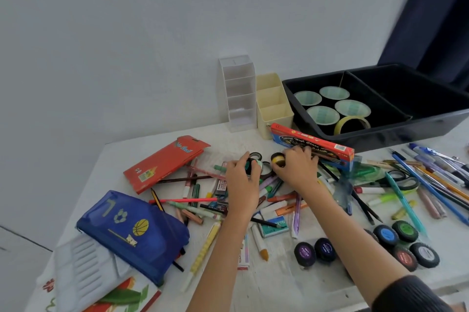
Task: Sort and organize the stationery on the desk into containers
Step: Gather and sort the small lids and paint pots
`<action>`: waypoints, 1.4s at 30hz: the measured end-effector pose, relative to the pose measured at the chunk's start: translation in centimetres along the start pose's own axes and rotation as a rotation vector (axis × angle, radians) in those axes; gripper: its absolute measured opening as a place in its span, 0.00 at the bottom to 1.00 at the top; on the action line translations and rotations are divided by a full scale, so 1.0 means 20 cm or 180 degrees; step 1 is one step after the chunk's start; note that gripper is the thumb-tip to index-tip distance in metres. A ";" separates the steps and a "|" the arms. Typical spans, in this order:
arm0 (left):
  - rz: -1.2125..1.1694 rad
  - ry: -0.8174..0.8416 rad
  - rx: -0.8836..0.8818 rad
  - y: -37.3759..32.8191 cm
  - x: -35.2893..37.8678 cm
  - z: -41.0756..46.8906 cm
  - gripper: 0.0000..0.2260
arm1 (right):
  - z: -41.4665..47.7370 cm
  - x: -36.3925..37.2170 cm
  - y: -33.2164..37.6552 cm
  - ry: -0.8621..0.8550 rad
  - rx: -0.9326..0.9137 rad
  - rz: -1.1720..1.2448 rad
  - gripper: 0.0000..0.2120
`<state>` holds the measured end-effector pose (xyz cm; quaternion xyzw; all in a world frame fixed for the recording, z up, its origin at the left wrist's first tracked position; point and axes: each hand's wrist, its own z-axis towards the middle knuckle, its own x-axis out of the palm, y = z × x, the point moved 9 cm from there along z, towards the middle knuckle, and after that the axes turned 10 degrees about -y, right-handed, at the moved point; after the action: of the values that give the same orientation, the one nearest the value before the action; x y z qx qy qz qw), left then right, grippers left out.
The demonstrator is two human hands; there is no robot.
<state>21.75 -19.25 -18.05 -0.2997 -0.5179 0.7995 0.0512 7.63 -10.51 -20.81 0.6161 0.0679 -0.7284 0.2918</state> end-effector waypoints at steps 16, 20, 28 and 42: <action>-0.0740 -0.0850 -0.0617 -0.11 -0.03 -0.29 0.14 | -0.26 -0.26 -0.15 0.0194 0.0237 0.3141 0.19; -0.0887 -0.1037 -0.0725 -0.16 -0.03 -0.46 0.10 | -0.36 -0.31 -0.25 0.0387 0.0145 0.3243 0.17; -0.0555 -0.1222 -0.0727 -0.20 -0.05 -0.79 0.14 | -0.59 -0.34 -0.39 0.0673 -0.0323 0.3238 0.15; -0.0095 -0.0688 -0.0607 -0.16 -0.06 -1.05 0.17 | -0.89 -0.38 -0.42 0.0450 -0.0982 0.2429 0.15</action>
<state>33.17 -1.49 -20.74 -0.2076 -0.5984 0.7735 -0.0217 19.26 7.12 -19.96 0.5946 -0.0372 -0.5053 0.6243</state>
